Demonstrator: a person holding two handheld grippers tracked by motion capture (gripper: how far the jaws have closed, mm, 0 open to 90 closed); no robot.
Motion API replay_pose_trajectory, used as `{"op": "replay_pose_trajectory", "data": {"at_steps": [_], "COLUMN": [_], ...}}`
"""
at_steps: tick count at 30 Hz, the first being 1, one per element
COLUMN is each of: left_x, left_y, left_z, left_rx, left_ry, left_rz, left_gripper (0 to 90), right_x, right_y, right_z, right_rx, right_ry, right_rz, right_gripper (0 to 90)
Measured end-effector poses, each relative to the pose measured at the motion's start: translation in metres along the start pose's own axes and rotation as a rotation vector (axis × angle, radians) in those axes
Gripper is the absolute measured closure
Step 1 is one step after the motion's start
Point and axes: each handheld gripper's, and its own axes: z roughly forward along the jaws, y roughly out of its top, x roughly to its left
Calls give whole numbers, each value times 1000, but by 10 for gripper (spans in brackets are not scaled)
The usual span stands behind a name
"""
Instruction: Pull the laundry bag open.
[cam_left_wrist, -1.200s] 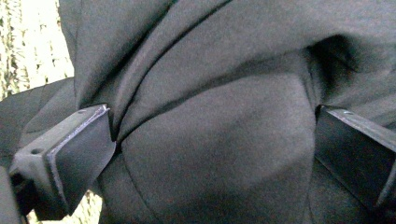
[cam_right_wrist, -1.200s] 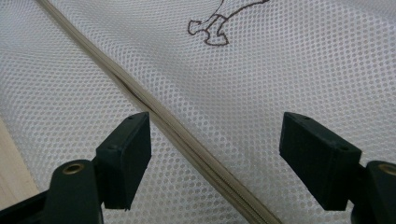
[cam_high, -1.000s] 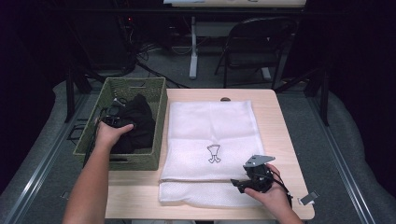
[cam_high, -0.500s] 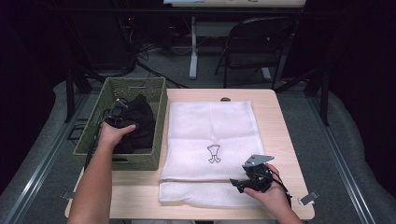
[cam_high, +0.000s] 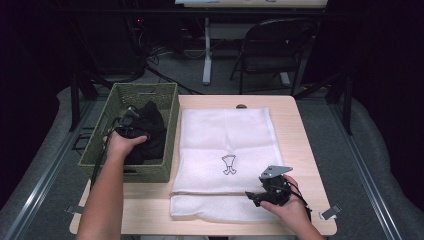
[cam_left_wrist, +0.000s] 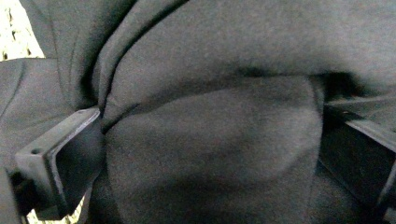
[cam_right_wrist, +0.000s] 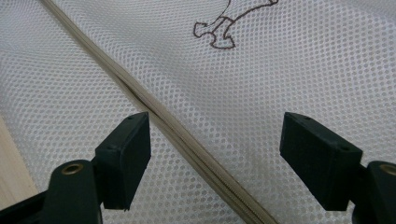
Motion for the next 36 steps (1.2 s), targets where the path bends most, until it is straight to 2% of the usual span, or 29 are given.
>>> {"op": "replay_pose_trajectory", "data": {"at_steps": [7,17,21,27,31,36], "left_x": [0,1,3,2,0,-1], "left_y": [0,1,1,3,3,4], "left_z": [3,6,8,7,6,3], "left_rx": [-8,2,2,25,28,28], "left_ry": [17,3,-10,-18,-7,-13], "left_rz": [-21,-60,-62,-79,-72,-65], "left_gripper": [2,3,12,97,161,265], "right_x": [0,0,0,0,1,1], "right_y": [0,0,0,1,1,1], "right_z": [0,1,1,1,0,1], "right_rx": [1,4,4,3,3,2], "right_ry": [4,2,2,3,6,6], "right_rz": [3,-3,-5,-4,-1,-6], "right_gripper": [243,243,243,243,243,243]}}
